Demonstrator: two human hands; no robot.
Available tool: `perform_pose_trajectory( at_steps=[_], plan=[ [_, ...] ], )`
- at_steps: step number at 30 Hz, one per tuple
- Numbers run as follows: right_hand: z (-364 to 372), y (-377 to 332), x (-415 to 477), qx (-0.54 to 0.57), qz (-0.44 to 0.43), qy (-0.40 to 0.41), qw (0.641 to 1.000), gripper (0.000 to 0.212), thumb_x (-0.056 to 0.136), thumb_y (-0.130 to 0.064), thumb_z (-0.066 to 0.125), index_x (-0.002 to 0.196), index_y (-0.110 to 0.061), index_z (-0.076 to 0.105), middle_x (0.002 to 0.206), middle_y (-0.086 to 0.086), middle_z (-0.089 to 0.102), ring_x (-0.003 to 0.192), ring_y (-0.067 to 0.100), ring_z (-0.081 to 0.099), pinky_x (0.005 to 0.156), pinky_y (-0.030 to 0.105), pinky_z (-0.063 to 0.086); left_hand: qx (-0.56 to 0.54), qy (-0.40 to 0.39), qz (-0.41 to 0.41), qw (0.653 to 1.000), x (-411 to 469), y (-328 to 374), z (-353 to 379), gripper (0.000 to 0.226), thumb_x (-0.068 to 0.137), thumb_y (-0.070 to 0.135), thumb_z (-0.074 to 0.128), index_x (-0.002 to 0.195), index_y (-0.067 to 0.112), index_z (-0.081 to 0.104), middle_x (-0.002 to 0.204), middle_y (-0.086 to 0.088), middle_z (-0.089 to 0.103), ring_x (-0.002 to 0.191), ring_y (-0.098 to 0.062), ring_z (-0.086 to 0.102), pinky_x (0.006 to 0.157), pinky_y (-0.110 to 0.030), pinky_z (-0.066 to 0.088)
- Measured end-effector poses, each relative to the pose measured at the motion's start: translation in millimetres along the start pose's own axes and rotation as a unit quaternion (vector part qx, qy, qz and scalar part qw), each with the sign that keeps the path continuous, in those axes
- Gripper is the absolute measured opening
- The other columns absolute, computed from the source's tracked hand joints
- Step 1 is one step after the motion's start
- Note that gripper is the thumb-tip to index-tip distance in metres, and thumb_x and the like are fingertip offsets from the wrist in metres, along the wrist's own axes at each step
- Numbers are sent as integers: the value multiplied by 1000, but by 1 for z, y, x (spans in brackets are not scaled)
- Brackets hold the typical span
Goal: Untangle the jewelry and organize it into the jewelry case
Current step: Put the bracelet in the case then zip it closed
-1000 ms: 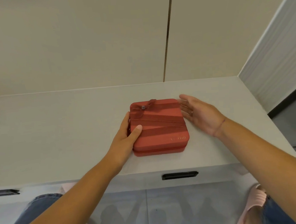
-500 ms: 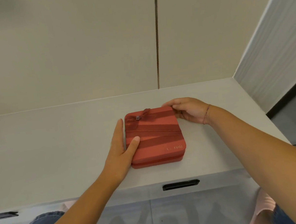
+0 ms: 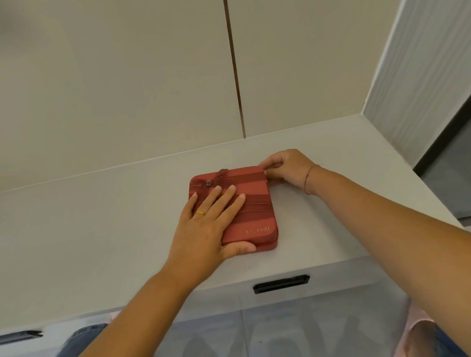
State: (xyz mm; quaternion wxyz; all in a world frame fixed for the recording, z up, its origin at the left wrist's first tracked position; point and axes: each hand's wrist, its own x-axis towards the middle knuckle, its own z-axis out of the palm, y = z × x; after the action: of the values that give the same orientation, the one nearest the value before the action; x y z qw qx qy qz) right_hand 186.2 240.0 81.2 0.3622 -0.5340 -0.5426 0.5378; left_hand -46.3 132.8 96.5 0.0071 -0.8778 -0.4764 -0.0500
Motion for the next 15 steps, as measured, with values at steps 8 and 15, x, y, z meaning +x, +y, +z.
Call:
perform_pose_trajectory(
  at_steps=[8, 15],
  plan=[
    [3, 0, -18, -32, 3, -4, 999, 15, 85, 5, 62, 96, -2, 69, 72, 8, 67, 57, 8, 64, 57, 20, 55, -101, -30, 6, 994, -8, -23, -12, 84, 76, 86, 22, 148, 43, 14, 157, 18, 7, 147, -7, -1, 120, -40, -4],
    [4, 0, -26, -128, -17, 21, 991, 13, 89, -3, 61, 99, 0, 67, 72, 9, 64, 56, 8, 61, 57, 15, 52, -69, -67, -57, 994, 0, -8, -12, 76, 73, 86, 5, 141, 54, -9, 155, 21, -11, 145, -7, -15, 117, -49, -8]
  ],
)
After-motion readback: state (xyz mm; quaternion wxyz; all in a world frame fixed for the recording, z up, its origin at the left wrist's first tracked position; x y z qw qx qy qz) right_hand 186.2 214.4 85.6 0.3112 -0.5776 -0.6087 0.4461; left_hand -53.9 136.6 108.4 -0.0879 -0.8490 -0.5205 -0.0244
